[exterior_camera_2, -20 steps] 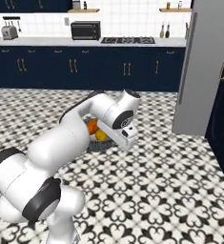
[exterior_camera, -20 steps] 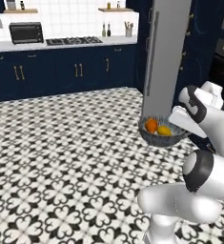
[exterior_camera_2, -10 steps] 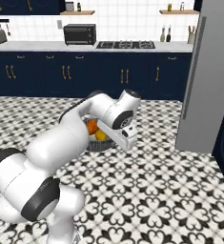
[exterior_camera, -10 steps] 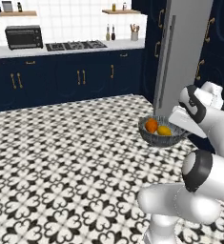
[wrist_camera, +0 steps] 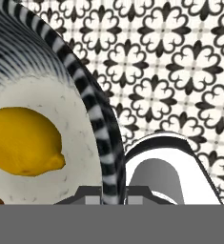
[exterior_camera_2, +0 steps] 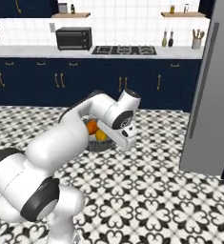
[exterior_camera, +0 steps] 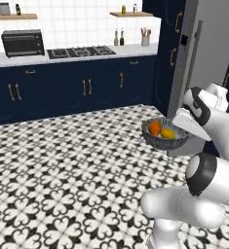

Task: Pick the chicken drumstick and lemon from their plates and place them in the bowl. Then put the bowl in the fridge.

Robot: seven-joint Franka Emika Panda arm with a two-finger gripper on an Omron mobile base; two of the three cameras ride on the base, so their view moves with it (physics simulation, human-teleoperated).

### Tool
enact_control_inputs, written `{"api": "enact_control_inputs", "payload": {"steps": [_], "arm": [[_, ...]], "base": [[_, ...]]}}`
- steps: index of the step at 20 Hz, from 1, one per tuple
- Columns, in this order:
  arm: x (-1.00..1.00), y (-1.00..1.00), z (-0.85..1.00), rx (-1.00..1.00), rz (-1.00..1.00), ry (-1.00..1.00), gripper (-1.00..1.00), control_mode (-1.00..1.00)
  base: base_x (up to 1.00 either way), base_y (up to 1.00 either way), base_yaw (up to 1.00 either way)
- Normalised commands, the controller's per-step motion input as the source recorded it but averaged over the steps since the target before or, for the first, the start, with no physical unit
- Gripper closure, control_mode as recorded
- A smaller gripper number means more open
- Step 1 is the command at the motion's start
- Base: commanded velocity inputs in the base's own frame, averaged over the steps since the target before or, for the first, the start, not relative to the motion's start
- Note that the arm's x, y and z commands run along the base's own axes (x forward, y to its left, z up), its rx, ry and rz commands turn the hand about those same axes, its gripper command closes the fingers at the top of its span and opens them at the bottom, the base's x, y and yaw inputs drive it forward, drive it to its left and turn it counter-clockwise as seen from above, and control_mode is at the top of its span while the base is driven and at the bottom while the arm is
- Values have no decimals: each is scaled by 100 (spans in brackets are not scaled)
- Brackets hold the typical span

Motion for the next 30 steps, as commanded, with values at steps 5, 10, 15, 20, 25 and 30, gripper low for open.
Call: {"api": "enact_control_inputs", "payload": {"steps": [5,10,15,20,25,30], "arm": [[0,0,0,0,0,0,100,100],[0,0,0,0,0,0,100,100],[0,0,0,0,0,0,100,100],[0,0,0,0,0,0,100,100],[0,0,0,0,0,0,100,100],[0,0,0,0,0,0,100,100]], "base": [[100,2,-14],[100,46,-27],[100,79,-46],[100,93,-54],[100,100,-55],[100,100,-54]]}}
